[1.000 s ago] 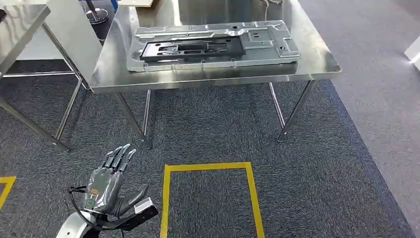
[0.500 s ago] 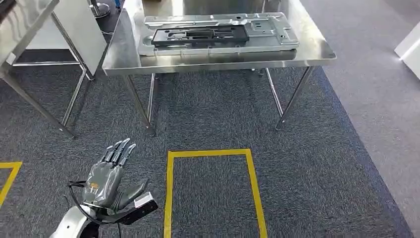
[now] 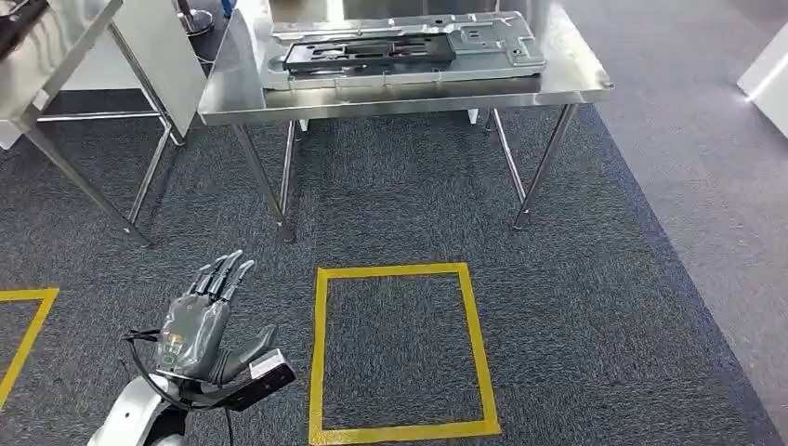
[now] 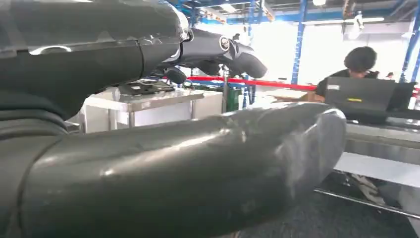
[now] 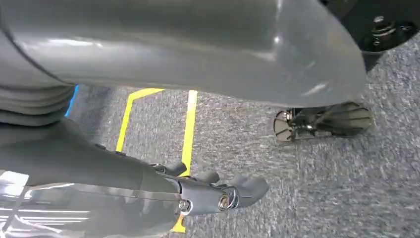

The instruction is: Take the parts from the cabinet and place them on the table.

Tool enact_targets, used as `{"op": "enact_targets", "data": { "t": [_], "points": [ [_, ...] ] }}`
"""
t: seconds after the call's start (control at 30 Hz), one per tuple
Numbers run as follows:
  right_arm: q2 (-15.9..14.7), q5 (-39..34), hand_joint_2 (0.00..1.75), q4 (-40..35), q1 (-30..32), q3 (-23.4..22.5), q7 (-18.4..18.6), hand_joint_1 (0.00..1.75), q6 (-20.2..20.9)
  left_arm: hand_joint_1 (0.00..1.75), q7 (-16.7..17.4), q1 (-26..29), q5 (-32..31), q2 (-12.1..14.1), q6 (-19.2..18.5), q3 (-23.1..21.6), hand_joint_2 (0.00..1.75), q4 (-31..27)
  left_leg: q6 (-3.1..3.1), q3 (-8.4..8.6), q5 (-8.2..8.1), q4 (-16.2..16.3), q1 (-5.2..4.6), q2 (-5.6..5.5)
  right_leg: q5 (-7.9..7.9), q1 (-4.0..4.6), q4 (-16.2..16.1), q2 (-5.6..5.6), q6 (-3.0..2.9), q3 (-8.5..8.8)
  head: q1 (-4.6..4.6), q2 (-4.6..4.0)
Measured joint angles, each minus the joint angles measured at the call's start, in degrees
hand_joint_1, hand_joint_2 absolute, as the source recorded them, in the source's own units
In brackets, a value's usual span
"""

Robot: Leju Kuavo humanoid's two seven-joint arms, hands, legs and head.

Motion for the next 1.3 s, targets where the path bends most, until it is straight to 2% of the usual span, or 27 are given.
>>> {"op": "enact_targets", "data": {
  "t": [0.03,0.07,0.13,0.17,0.2,0.23,0.27,0.3,0.4,0.47,0.73,0.77,0.8,0.83,0.87,0.9,0.93,0.97,1.0,1.03,1.07,1.13,1.17,1.2,1.23,1.27,1.3],
  "points": [
    [0.0,-0.11,0.0,0.0,-0.03,0.07,0.0,0.0,0.07,0.0,0.0,-0.33,0.0,0.0,0.04,0.0,0.0,0.0,0.31,2.95,-1.39,-4.53,-0.02,-0.04,0.08,0.03,0.26,-0.07,0.19,-0.21,0.0,0.0],
    [0.0,-0.17,0.0,0.0,-0.03,0.11,0.0,0.0,0.26,0.0,0.0,-0.55,0.0,0.0,0.11,0.0,0.0,0.0,0.77,4.1,-1.9,-6.42,-0.36,-0.11,0.28,0.21,0.44,-0.08,0.6,-0.48,0.02,0.0],
    [0.0,-0.24,0.0,0.0,-0.24,0.13,-0.07,0.0,0.35,0.0,0.07,-0.69,-0.07,0.0,0.15,0.0,0.0,0.0,1.6,3.7,-2.24,-7.19,-0.51,-0.09,0.81,0.22,0.4,-0.13,1.37,-0.78,0.02,0.0],
    [0.0,-0.26,0.0,0.02,-0.28,0.15,-0.07,0.0,0.37,0.0,0.07,-0.61,-0.11,0.0,0.15,0.0,0.0,0.0,1.5,3.75,-2.06,-7.68,-0.12,-0.2,0.04,0.58,0.61,-0.23,0.76,-0.93,0.02,0.0],
    [0.0,-0.26,0.0,0.04,-0.23,0.17,-0.07,0.0,0.46,0.0,0.07,-0.73,-0.17,0.0,0.17,0.0,0.0,0.02,1.56,3.68,-2.0,-7.58,-0.28,-0.16,0.36,0.48,0.45,-0.19,-1.16,-1.06,0.02,0.0],
    [0.0,-0.28,0.0,0.04,-0.22,0.17,-0.07,0.0,0.48,0.0,0.07,-0.72,-0.26,0.0,0.17,0.0,0.0,0.02,1.71,3.62,-1.91,-7.58,-0.43,-0.14,0.54,0.45,0.42,-0.17,-1.29,-1.1,0.02,0.0],
    [0.04,-0.31,0.0,0.04,-0.18,0.2,-0.07,0.0,0.52,0.0,0.09,-0.72,-0.35,0.04,0.17,0.0,0.0,0.02,1.98,3.42,-1.75,-7.56,-0.59,-0.12,0.92,0.3,0.29,-0.17,-0.76,-1.12,0.0,0.0],
    [0.15,-0.31,0.0,0.04,-0.16,0.22,-0.07,0.0,0.52,0.0,0.11,-0.77,-0.35,0.04,0.17,0.0,0.0,0.02,2.15,3.29,-1.63,-7.53,-0.69,-0.1,1.52,0.17,0.17,-0.07,0.2,-1.2,0.02,0.0],
    [0.39,-0.44,0.0,0.09,-0.09,0.35,-0.07,0.0,0.52,0.0,0.33,-0.82,-0.33,0.04,0.15,0.0,0.0,0.13,2.58,2.97,-1.34,-7.49,-0.76,0.05,2.13,0.07,-0.33,0.03,1.07,-1.35,0.02,0.0],
    [0.39,-0.57,0.0,0.09,0.05,0.52,-0.02,0.0,0.5,0.0,0.37,-0.82,-0.31,0.04,0.17,0.0,0.0,0.15,2.8,2.73,-1.18,-7.45,-0.82,0.06,2.38,0.03,-0.46,0.1,1.46,-1.49,0.02,0.0],
    [0.39,-0.76,0.0,0.11,0.6,0.85,0.77,0.0,-0.48,0.0,1.4,2.6,-3.17,-0.4,1.75,-0.24,0.0,0.11,2.97,2.63,-1.13,-7.34,-1.06,0.07,2.53,-0.18,-0.56,0.11,1.84,-1.58,0.02,0.0],
    [0.37,-0.83,0.0,0.11,0.71,0.9,1.09,0.0,-0.52,0.0,2.01,3.46,-4.16,-1.03,1.92,-0.37,0.0,0.07,3.53,2.32,-1.07,-6.94,-1.58,0.08,2.97,-0.73,-1.02,0.0,2.87,-1.46,0.0,0.0],
    [0.37,-0.96,0.0,0.11,0.77,0.92,1.31,0.0,-0.55,0.0,2.54,4.19,-4.94,-1.8,2.01,-0.53,0.0,-0.18,4.04,2.69,-0.51,-7.57,-1.41,0.18,3.26,-0.54,-1.23,0.03,3.25,-1.38,0.0,0.0],
    [0.37,-1.03,0.0,0.11,0.8,0.94,1.31,0.0,-0.52,0.0,2.89,4.66,-5.47,-2.71,2.01,-0.91,0.0,-0.46,4.54,3.0,0.55,-8.99,-0.49,0.25,2.5,-0.45,-0.98,0.07,3.36,-1.5,0.02,0.0],
    [0.37,-1.05,0.0,0.15,0.8,0.96,1.25,0.0,-0.55,0.0,2.99,4.68,-5.82,-3.35,2.01,-1.35,0.0,-0.5,4.73,2.86,0.98,-9.47,-0.68,0.35,0.54,-0.33,0.66,0.25,3.21,-2.18,0.02,0.0],
    [0.37,-1.14,0.0,0.2,0.75,1.05,1.23,0.0,-0.57,0.0,3.15,4.74,-5.97,-3.86,1.97,-1.53,0.0,-0.52,4.97,2.51,1.2,-9.49,-0.69,0.33,-2.38,-0.31,4.61,0.48,3.01,-3.89,0.02,0.0],
    [0.37,-1.16,0.0,0.2,0.71,1.11,1.2,0.0,-0.57,0.0,3.19,5.03,-6.01,-4.29,1.92,-1.53,0.0,-0.52,4.82,2.15,1.29,-9.33,-0.72,0.34,-5.01,-0.34,9.47,0.61,2.92,-5.81,0.02,0.0],
    [0.37,-1.16,0.0,0.2,0.72,1.16,1.2,0.0,-0.61,0.0,3.23,5.26,-6.03,-4.48,1.88,-1.53,0.0,-0.52,4.76,1.82,1.33,-9.14,-0.77,0.38,-6.87,-0.36,13.66,0.6,2.93,-7.41,0.0,0.0],
    [0.39,-1.22,0.0,0.2,0.73,1.18,1.2,0.0,-0.77,0.0,3.19,5.32,-6.05,-4.61,1.84,-1.53,0.0,-0.52,4.64,1.43,1.4,-8.85,-0.76,0.4,-7.58,-0.41,16.15,0.59,3.01,-8.21,0.02,0.0],
    [0.46,-1.27,0.0,0.2,0.74,1.2,1.2,0.0,-0.9,0.0,2.95,5.34,-6.08,-4.81,1.81,-1.53,0.0,-0.52,4.47,1.02,1.49,-8.51,-0.7,0.4,-6.96,-0.58,15.96,0.58,3.12,-7.74,0.02,0.0],
    [0.66,-1.29,0.0,0.2,0.73,1.25,1.18,0.0,-1.09,0.0,2.75,5.34,-6.16,-5.18,1.81,-1.53,0.0,-0.52,4.21,0.56,1.35,-8.09,-0.58,0.34,-5.12,-0.86,12.97,0.56,3.24,-5.87,0.02,0.0],
    [0.7,-1.38,0.0,0.2,0.67,1.33,1.07,0.0,-1.27,0.0,2.43,5.33,-6.73,-5.51,1.81,-1.53,0.0,-0.52,3.37,-0.31,1.1,-6.74,-0.28,0.32,-1.36,-1.39,3.25,0.49,3.53,0.02,0.02,0.0],
    [0.74,-1.38,0.0,0.2,0.43,1.4,1.05,0.0,-1.27,0.0,2.32,5.35,-7.11,-5.64,1.81,-1.53,0.0,-0.52,2.76,-0.86,0.92,-5.88,-0.45,0.29,-2.43,-1.3,1.18,0.61,3.54,0.84,0.02,0.0],
    [0.74,-1.4,0.0,0.17,0.44,1.55,1.01,0.0,-1.27,0.0,2.3,5.35,-7.17,-5.66,1.79,-1.53,0.0,-0.52,2.18,-1.15,0.52,-5.23,-0.67,0.22,-1.78,-1.09,1.25,1.1,2.66,0.46,0.0,0.0],
    [0.74,-1.4,0.0,0.17,0.46,1.6,1.03,0.0,-1.27,0.0,2.27,5.35,-7.21,-5.75,1.81,-1.53,0.0,-0.59,1.9,-0.98,0.7,-5.46,-0.68,0.23,-1.8,-1.0,1.43,1.04,2.42,0.4,0.0,0.0],
    [0.74,-1.4,0.0,0.17,0.49,1.62,1.03,0.0,-1.27,0.0,2.27,5.39,-7.32,-5.79,1.79,-1.53,0.0,-0.57,2.34,-1.23,-0.14,-5.36,-0.65,0.18,-1.7,-1.01,1.28,0.95,2.3,0.44,0.02,0.0],
    [0.72,-1.44,0.0,0.2,0.47,1.64,1.07,0.0,-1.2,0.0,2.27,5.42,-7.5,-5.81,1.75,-1.53,0.0,-0.57,3.48,-1.16,-0.07,-5.41,-0.64,0.14,-1.61,-0.97,1.27,0.95,2.14,0.48,0.0,0.0]
  ]
}}
